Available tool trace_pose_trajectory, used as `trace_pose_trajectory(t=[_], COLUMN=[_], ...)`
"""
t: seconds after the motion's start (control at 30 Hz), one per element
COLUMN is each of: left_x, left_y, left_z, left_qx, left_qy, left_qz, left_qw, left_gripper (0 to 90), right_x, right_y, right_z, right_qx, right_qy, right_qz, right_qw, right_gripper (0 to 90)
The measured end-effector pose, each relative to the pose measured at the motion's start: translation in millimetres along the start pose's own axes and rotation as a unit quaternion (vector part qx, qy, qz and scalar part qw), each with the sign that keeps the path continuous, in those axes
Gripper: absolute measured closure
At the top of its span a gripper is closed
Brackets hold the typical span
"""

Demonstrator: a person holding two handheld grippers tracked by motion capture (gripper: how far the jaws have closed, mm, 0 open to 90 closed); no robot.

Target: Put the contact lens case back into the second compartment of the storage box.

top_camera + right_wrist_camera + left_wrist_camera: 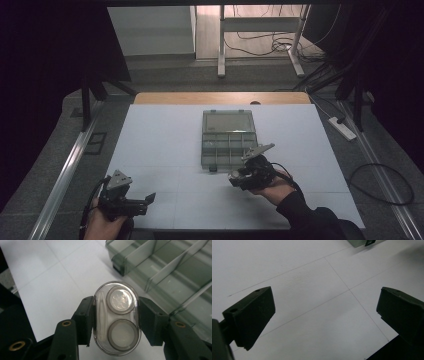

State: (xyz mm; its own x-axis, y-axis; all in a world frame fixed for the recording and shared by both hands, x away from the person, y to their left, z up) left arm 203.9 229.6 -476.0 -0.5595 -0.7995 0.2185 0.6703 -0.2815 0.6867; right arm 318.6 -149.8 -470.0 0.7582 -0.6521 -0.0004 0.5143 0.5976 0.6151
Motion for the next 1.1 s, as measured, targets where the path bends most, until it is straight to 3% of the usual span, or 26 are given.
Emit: trace_pose_trajectory(t=[0.57, 1.1], left_x=[0.1, 0.2], left_y=[0.0, 0.0], left_z=[0.0, -0.2], left_qx=[-0.001, -0.002], left_qy=[0.0, 0.001], left_qz=[-0.001, -0.002], left_qw=[1.0, 1.0], left_gripper=[2.2, 2.3], right_x=[14.9, 25.3], right_y=[18.6, 39.9], right_z=[-5.0, -18.1], right_qx=[0.012, 0.019], right_qy=[-0.011, -0.032], right_qz=[-0.031, -0.036], right_qw=[0.9994, 0.9987], right_gripper=[48.8, 48.8])
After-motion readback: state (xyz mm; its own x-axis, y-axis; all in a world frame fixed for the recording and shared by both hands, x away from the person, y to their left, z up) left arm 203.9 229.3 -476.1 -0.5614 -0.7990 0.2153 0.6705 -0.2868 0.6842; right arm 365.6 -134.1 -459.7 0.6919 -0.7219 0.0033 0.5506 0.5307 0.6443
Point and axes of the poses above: each handheld gripper's, and its own axes: z roughly backward along the jaws, y roughly out of its top, x roughly to its right, the point moved 1 cm from there along -z, roughly forward along the jaws, and after that the axes turned 11 degrees about -y, right-handed, at the moved point
